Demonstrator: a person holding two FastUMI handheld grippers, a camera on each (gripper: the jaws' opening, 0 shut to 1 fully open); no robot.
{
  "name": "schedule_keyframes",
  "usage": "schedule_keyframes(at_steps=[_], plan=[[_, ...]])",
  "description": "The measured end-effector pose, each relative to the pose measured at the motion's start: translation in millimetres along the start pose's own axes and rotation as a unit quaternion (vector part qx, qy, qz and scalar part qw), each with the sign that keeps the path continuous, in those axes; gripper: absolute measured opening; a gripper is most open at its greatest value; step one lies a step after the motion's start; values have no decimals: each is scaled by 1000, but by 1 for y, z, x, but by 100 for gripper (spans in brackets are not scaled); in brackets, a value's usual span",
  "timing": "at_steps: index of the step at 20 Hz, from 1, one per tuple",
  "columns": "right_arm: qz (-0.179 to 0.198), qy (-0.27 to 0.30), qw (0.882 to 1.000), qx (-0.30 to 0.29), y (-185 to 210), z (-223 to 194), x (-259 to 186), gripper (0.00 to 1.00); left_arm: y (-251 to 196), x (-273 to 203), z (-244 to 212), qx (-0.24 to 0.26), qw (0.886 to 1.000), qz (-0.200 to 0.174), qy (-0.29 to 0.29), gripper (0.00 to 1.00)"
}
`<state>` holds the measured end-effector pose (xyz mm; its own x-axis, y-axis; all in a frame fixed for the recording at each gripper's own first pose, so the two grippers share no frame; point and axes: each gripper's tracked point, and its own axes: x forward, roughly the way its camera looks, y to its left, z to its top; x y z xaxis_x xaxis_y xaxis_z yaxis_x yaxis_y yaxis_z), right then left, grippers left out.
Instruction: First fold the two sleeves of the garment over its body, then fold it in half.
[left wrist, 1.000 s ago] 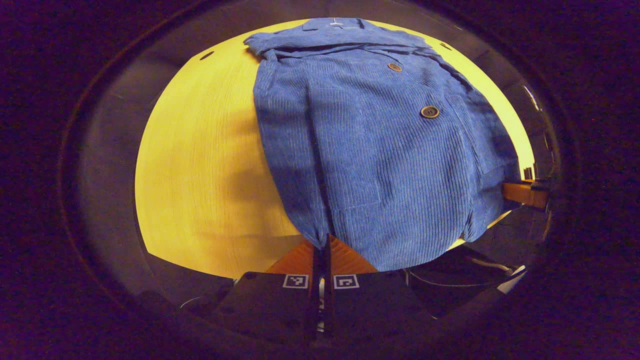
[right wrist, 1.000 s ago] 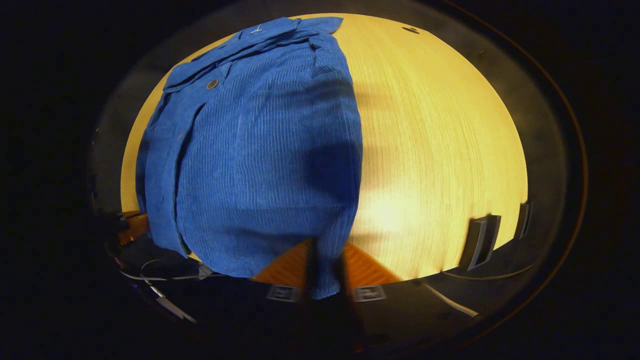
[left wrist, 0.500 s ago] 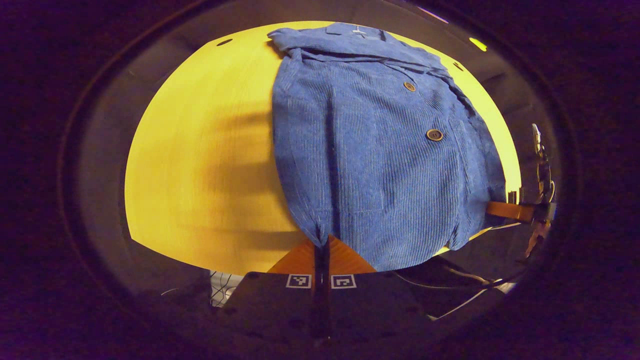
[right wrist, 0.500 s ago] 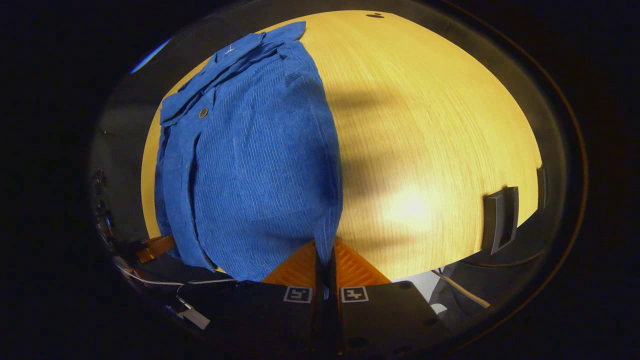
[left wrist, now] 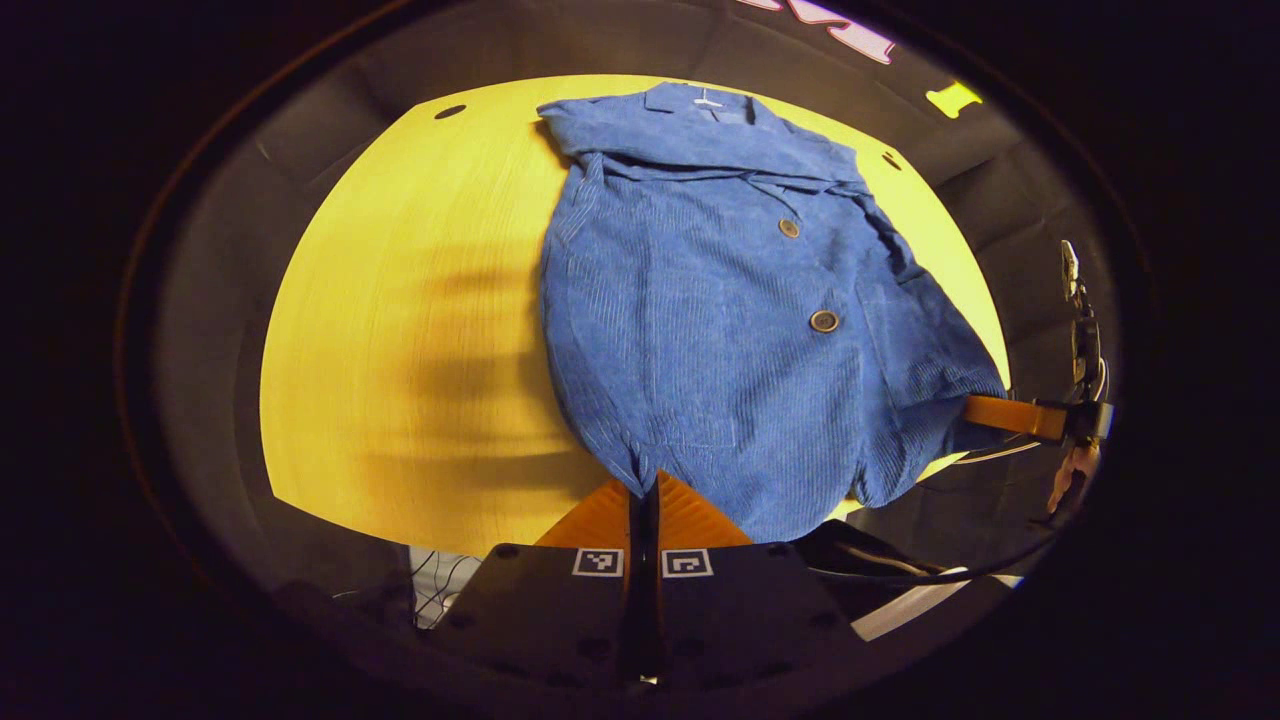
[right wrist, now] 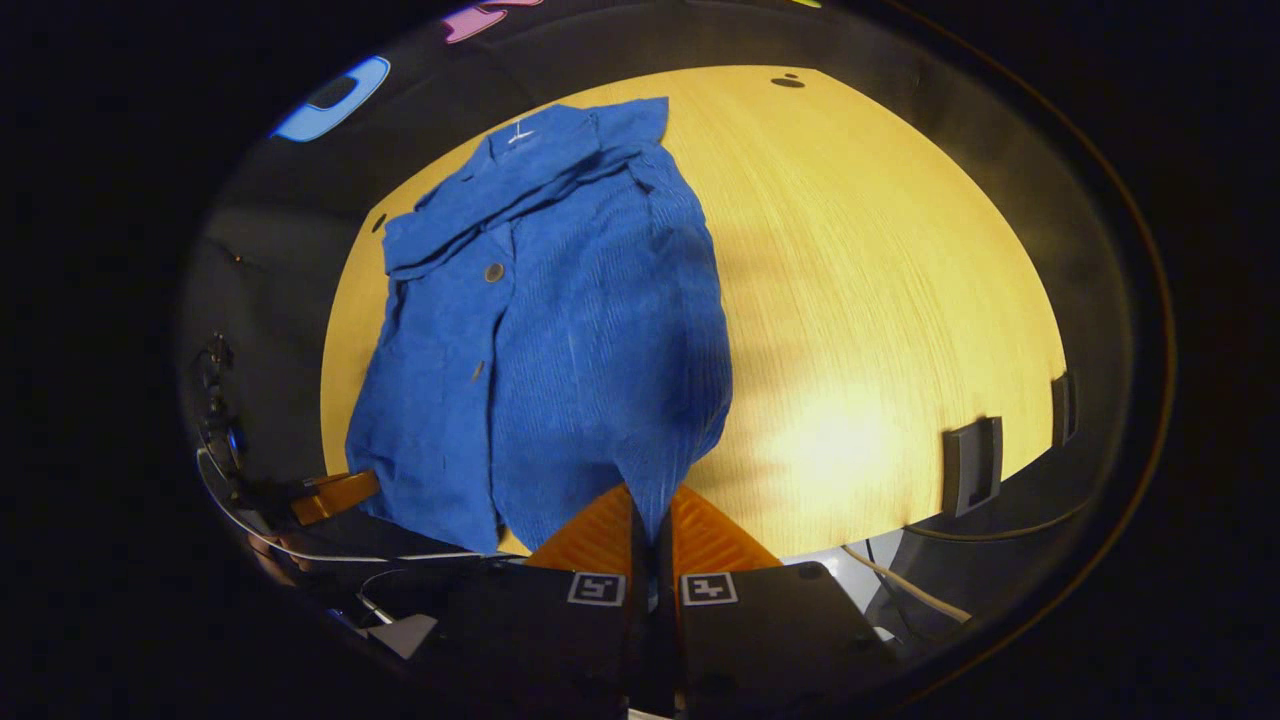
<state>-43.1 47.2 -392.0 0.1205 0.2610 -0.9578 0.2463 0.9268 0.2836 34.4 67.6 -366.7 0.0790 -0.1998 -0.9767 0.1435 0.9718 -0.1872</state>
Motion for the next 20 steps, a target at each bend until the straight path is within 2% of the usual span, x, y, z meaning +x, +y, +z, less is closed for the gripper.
schedule_keyframes(at_steps=[6, 10, 13, 18, 20], plan=[[-6, -40, 999, -10, 13, 41, -11, 6, 20, -19, 46, 12, 999, -1, -41, 0], [-9, -60, 998, -36, 31, 74, -16, 6, 18, -31, 80, 15, 998, -13, -62, 0], [-1, -69, 997, -44, 47, 101, -15, 6, 17, -33, 110, 18, 997, -5, -71, 0], [17, -74, 995, -59, 57, 156, -10, 6, 20, -35, 158, -13, 997, 4, -75, 0], [11, -78, 994, -73, 51, 190, -2, 7, 29, -36, 183, -28, 996, 23, -83, 0]])
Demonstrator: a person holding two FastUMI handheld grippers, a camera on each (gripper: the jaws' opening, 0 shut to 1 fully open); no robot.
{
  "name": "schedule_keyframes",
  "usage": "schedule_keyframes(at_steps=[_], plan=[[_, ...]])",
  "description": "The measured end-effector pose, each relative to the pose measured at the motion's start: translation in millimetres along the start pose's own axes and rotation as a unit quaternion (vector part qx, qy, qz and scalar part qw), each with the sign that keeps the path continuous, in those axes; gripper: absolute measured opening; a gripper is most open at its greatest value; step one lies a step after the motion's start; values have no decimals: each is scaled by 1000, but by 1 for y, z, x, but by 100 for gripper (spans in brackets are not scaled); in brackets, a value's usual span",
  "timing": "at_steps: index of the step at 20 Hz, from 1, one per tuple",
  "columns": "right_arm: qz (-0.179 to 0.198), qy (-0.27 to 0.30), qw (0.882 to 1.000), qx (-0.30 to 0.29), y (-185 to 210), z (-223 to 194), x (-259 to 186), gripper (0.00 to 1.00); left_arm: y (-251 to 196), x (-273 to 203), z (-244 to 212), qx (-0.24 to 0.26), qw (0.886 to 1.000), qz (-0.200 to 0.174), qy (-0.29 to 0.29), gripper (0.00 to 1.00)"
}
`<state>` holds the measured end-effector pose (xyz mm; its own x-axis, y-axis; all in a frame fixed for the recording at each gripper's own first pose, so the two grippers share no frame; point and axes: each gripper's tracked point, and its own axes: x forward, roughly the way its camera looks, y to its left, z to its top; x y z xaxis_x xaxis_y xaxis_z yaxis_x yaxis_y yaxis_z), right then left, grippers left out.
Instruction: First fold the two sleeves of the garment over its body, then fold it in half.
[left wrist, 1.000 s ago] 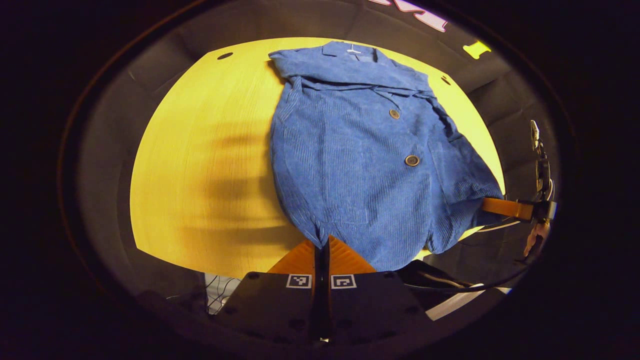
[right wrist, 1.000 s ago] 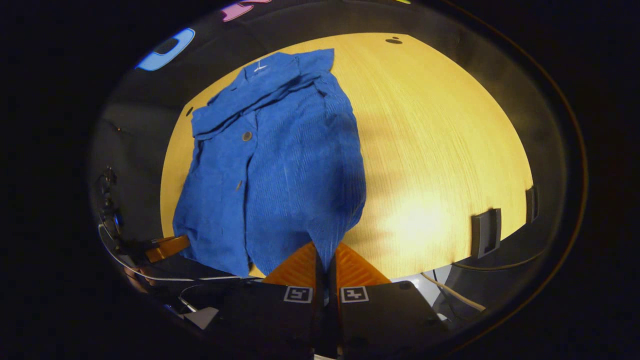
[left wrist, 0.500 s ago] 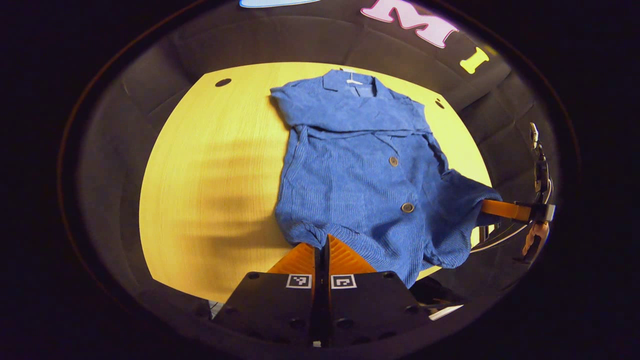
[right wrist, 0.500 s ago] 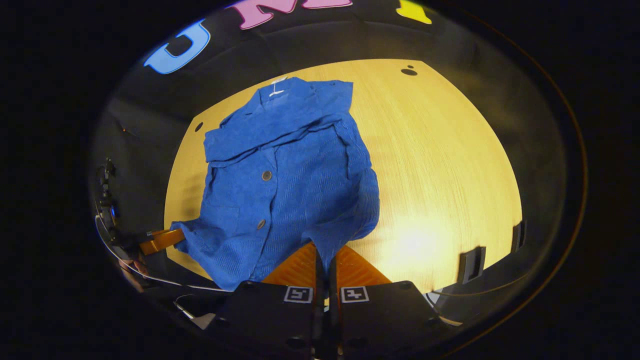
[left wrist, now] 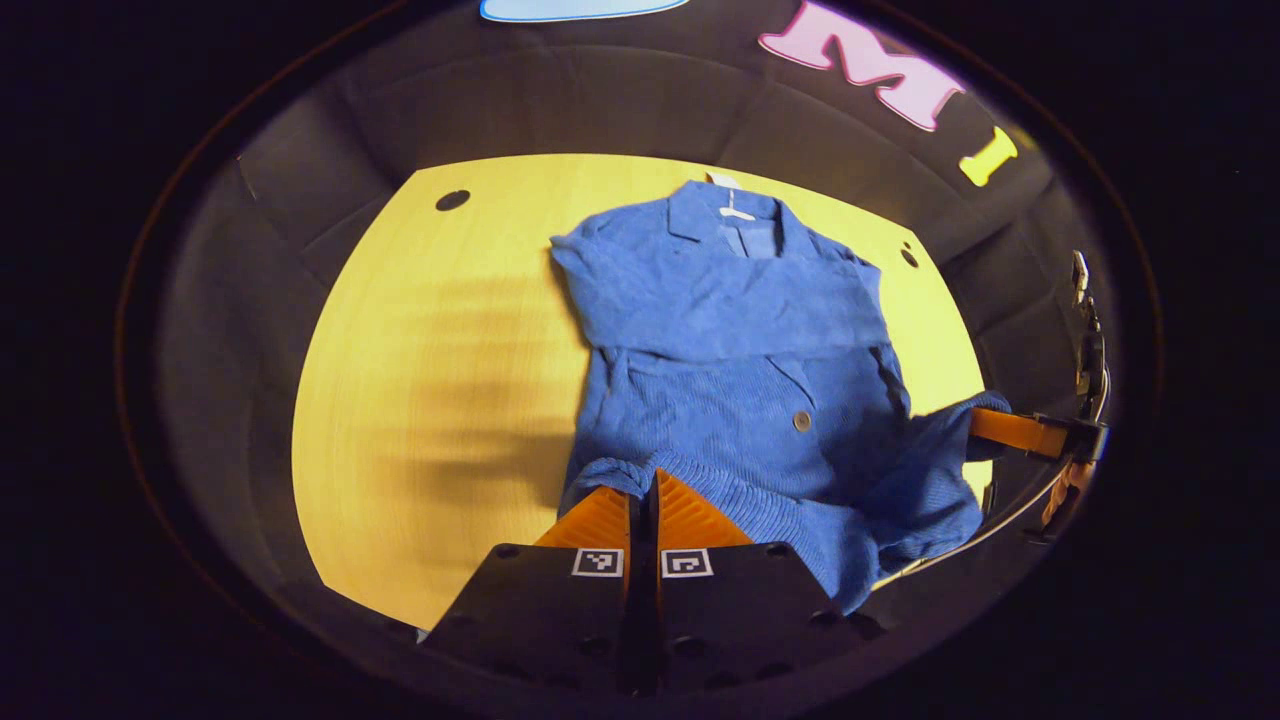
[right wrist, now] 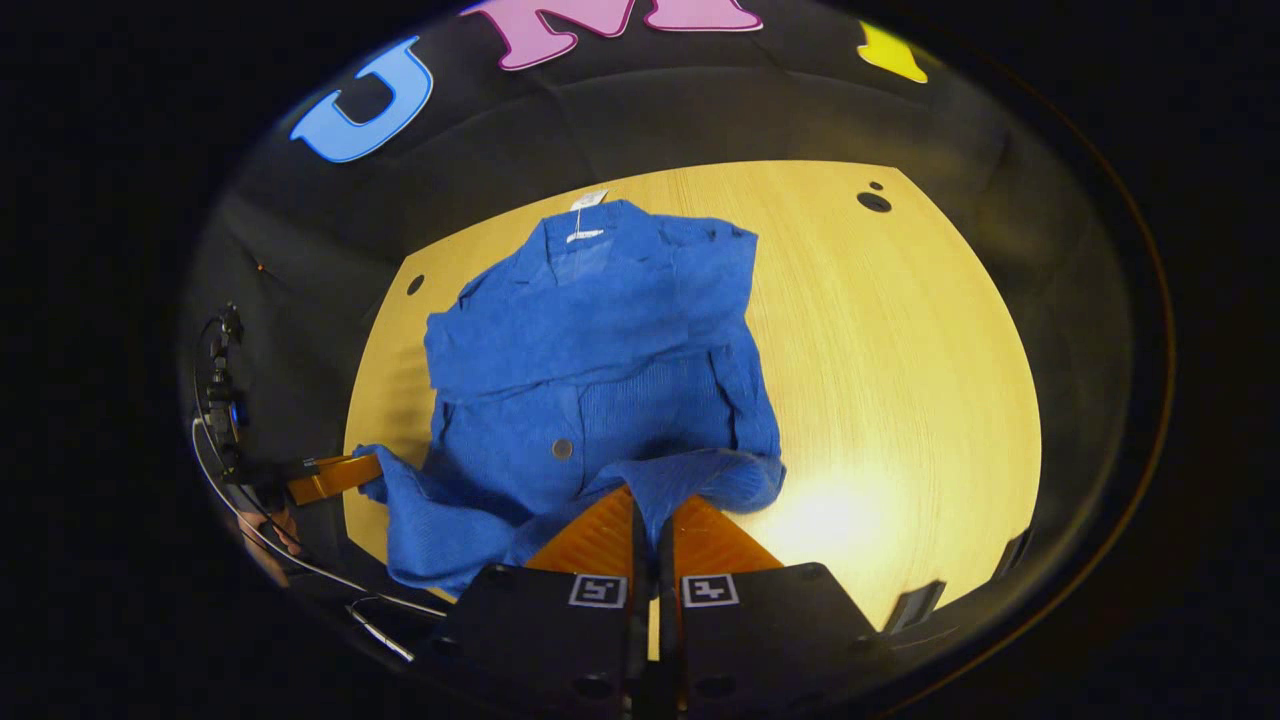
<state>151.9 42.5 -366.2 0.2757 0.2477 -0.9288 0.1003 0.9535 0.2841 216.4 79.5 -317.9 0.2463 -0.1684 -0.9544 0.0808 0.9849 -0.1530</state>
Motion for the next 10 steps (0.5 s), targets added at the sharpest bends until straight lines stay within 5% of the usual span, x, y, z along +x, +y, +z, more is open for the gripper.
schedule_keyframes(at_steps=[10], plan=[[36, -24, 999, 3, -20, 141, 76, 6, 4, 31, 121, -90, 996, 23, -13, 0]])
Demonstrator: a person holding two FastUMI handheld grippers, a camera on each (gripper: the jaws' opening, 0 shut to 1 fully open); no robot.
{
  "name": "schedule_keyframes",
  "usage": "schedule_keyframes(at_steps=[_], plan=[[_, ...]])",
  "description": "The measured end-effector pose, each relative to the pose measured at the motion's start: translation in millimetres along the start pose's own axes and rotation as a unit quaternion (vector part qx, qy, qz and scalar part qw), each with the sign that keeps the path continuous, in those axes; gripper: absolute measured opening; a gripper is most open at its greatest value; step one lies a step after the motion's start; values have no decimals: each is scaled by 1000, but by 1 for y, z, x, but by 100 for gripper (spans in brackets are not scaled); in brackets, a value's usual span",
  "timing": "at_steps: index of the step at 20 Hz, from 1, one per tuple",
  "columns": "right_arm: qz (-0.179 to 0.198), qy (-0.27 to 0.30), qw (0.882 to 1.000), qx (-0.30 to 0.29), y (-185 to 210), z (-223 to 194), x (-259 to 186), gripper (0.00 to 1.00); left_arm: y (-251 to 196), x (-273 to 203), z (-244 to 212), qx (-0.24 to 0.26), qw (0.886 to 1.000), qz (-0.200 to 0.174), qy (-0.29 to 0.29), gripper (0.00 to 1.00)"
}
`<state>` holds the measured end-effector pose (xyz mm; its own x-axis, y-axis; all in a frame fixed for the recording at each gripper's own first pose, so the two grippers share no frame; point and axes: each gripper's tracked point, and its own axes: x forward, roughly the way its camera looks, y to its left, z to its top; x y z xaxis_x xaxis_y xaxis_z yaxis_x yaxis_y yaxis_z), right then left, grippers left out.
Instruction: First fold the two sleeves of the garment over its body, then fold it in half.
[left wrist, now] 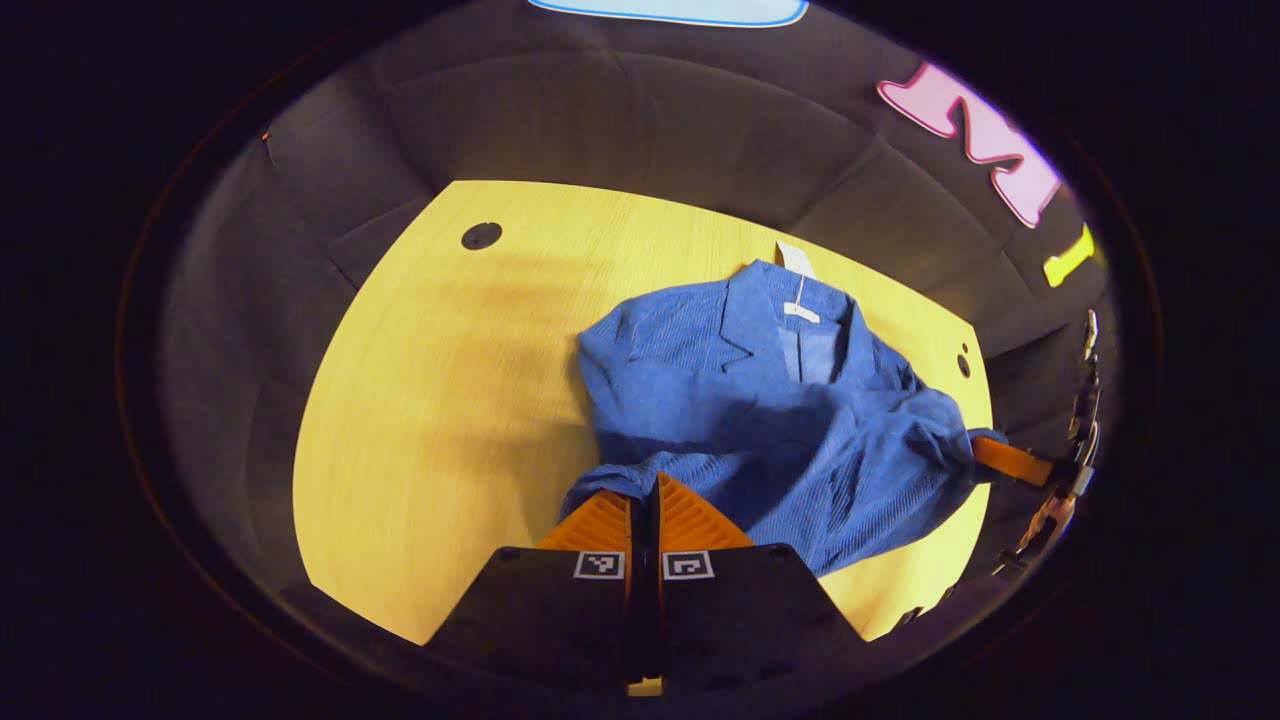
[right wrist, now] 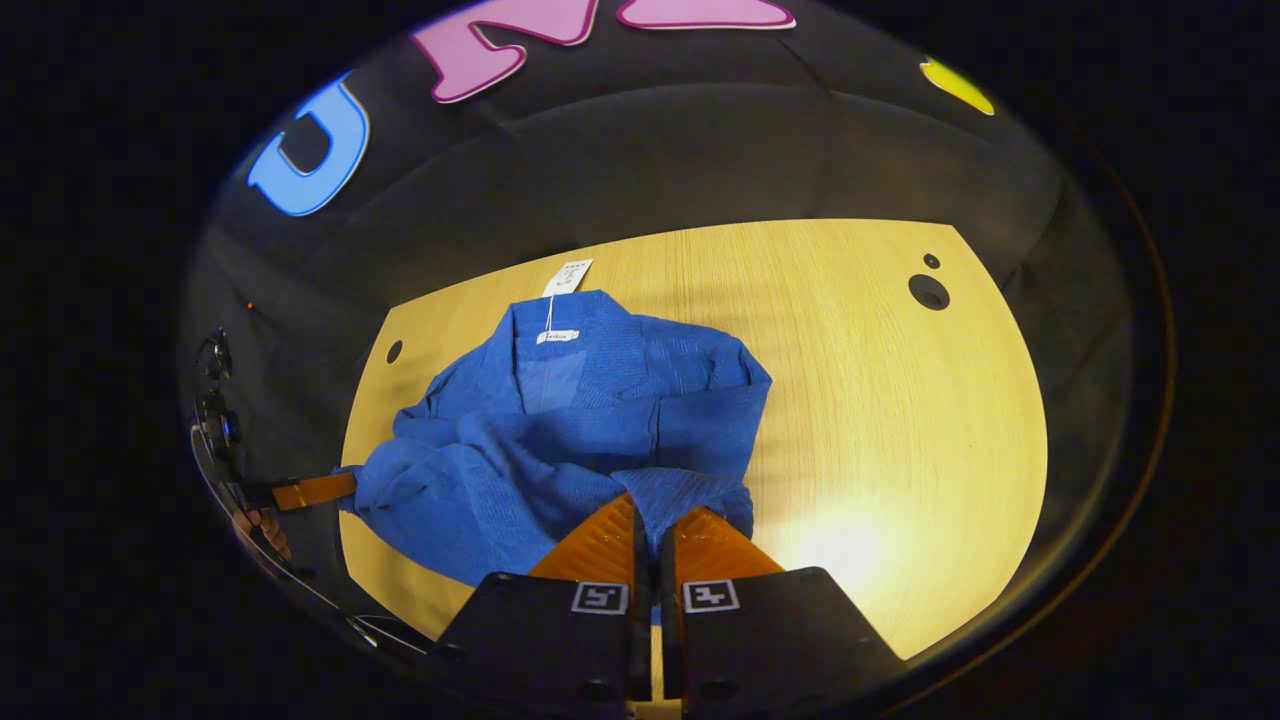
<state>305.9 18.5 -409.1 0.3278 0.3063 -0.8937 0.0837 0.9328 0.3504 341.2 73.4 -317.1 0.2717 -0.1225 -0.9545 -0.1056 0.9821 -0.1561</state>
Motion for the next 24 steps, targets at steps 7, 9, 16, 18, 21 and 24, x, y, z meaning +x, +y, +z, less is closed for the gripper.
schedule_keyframes(at_steps=[7, 9, 16, 18, 21, 24], plan=[[15, -14, 999, 29, -1, 32, 17, 6, -3, 10, 46, 18, 1000, 13, -21, 0], [17, -23, 999, 44, -5, 47, 20, 6, -3, 10, 56, 6, 1000, 9, -26, 0], [1, -33, 996, 84, -30, 68, 53, 5, -5, 26, 98, -19, 999, 3, -47, 0], [-12, -38, 996, 79, -37, 71, 72, 5, -6, 42, 111, -13, 999, 13, -48, 0], [-24, -35, 997, 70, -42, 68, 96, 6, -4, 66, 119, 16, 998, 40, -35, 0], [-24, -29, 998, 52, -41, 62, 106, 5, -4, 89, 114, -1, 998, 65, -12, 0]])
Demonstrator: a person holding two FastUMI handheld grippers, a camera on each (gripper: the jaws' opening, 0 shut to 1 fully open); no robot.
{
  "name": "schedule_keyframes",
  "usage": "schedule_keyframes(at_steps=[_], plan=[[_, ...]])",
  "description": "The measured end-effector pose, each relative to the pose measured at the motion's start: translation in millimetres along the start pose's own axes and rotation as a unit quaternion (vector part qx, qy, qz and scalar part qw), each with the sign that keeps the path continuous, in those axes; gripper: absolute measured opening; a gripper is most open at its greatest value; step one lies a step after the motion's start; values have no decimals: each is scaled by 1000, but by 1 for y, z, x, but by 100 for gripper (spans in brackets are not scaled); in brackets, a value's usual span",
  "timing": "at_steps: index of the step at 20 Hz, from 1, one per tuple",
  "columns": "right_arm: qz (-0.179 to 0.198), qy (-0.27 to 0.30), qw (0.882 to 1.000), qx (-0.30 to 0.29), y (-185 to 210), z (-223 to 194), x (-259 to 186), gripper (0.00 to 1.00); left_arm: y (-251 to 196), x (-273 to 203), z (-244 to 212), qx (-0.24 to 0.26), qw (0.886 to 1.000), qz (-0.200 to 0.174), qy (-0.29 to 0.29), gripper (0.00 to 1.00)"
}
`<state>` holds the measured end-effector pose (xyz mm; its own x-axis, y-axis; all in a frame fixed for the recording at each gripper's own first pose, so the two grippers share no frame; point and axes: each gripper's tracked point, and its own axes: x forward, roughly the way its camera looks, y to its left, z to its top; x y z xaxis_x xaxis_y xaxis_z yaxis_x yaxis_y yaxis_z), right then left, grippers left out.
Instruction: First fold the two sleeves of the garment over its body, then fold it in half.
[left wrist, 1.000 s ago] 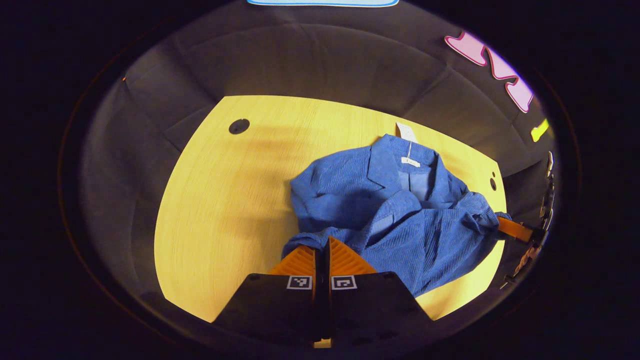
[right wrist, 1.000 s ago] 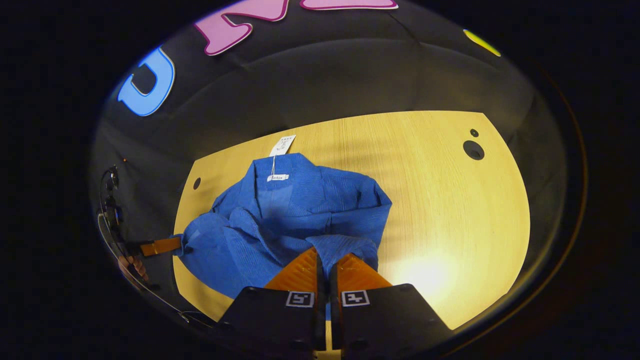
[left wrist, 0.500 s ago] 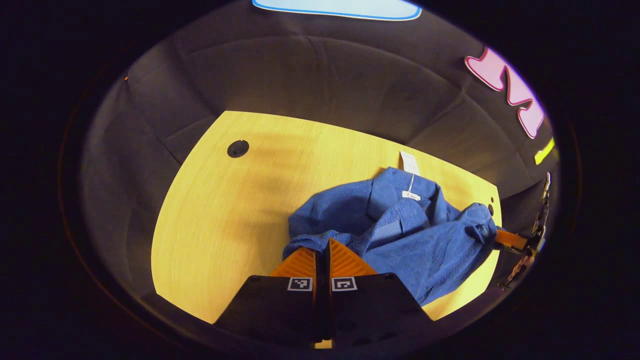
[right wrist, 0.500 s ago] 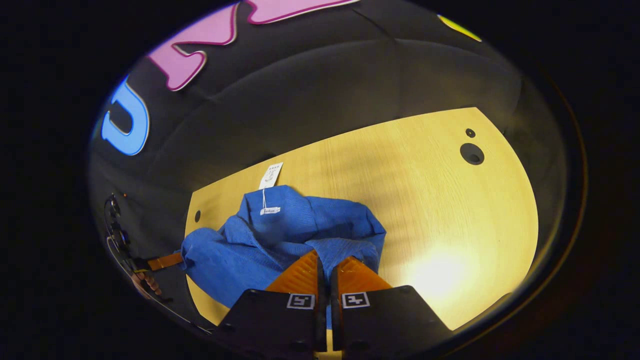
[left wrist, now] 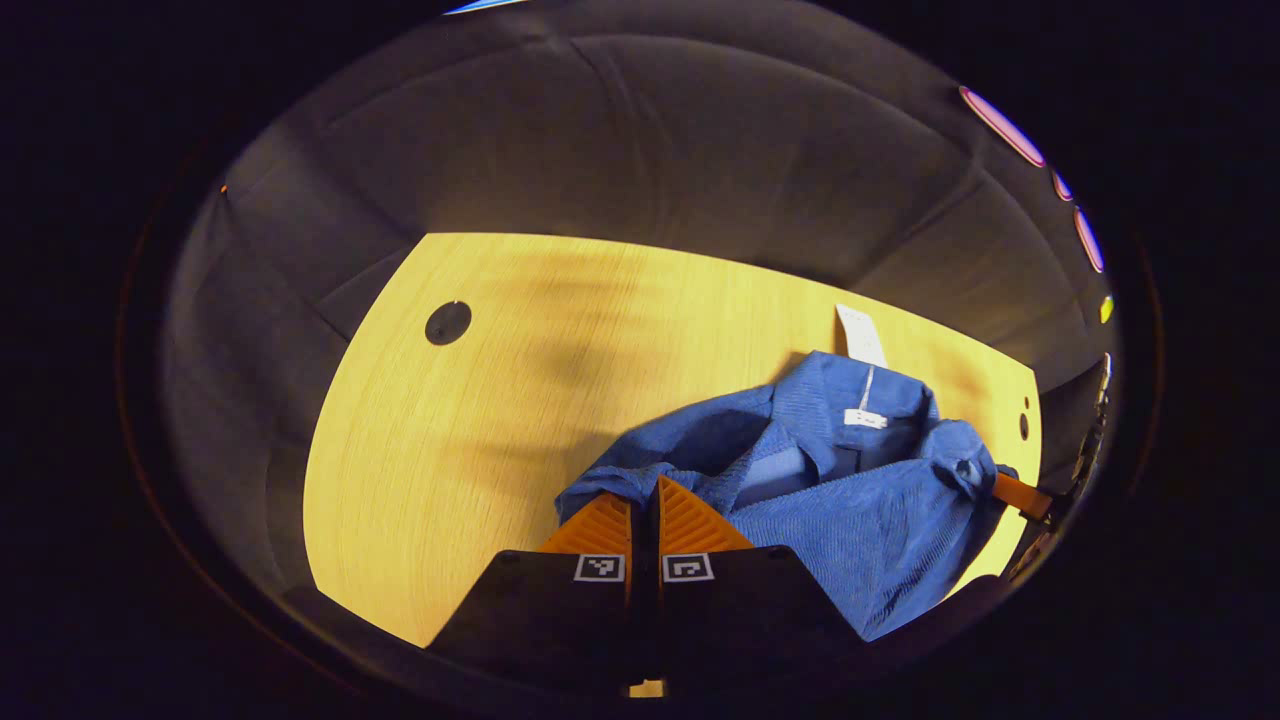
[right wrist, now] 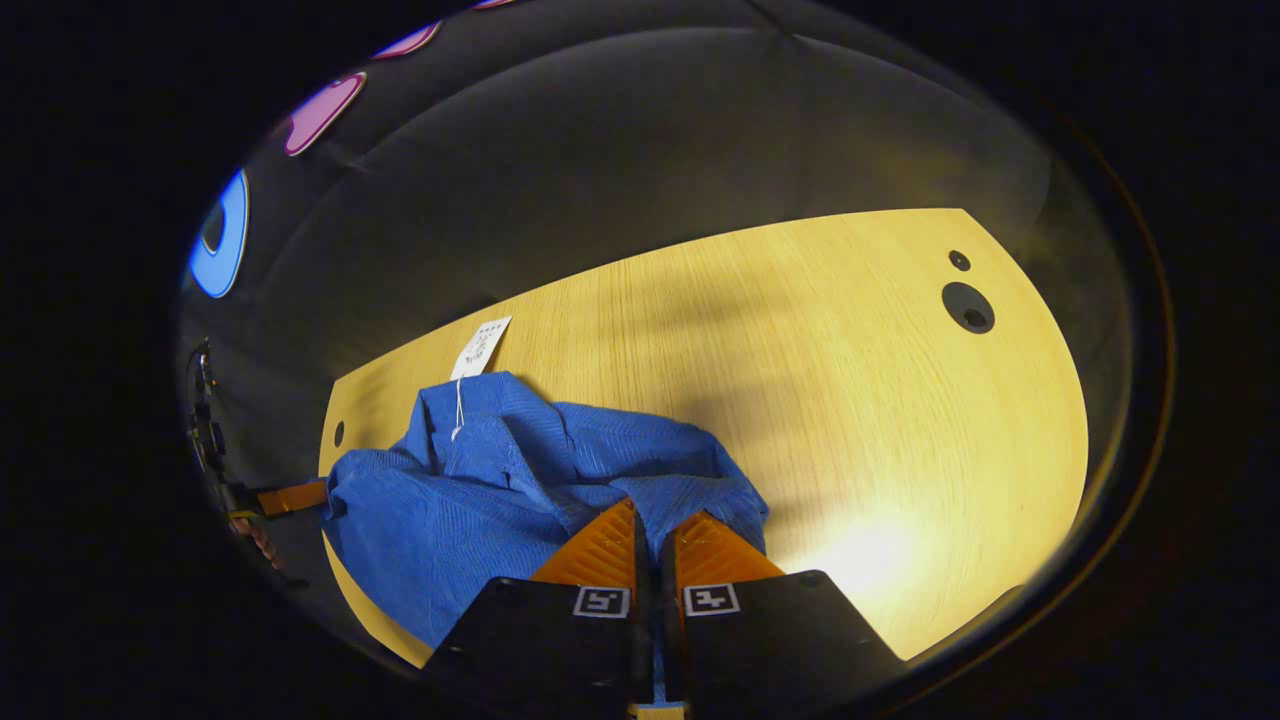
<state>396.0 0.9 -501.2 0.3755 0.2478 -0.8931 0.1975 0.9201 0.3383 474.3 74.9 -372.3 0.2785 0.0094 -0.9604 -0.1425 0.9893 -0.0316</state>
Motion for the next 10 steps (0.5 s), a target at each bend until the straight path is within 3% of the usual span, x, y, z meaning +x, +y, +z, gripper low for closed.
schedule_keyframes(at_steps=[4, 5, 7, 8, 10], plan=[[1, -2, 1000, -12, -3, -1, 0, 8, -7, 10, -4, -19, 1000, 1, 5, 0], [3, -3, 1000, -14, -3, 0, 3, 13, -8, 11, -6, -15, 1000, -1, 10, 0], [-15, -8, 999, -29, -10, -1, 3, 15, -12, 16, -7, -19, 1000, -10, 15, 0], [-23, -17, 999, -41, -13, 3, -1, 28, -7, 14, -7, -27, 1000, 1, 11, 8], [-20, -44, 997, -55, -8, 13, -8, 60, -5, 9, -3, -40, 999, 13, -13, 47]])
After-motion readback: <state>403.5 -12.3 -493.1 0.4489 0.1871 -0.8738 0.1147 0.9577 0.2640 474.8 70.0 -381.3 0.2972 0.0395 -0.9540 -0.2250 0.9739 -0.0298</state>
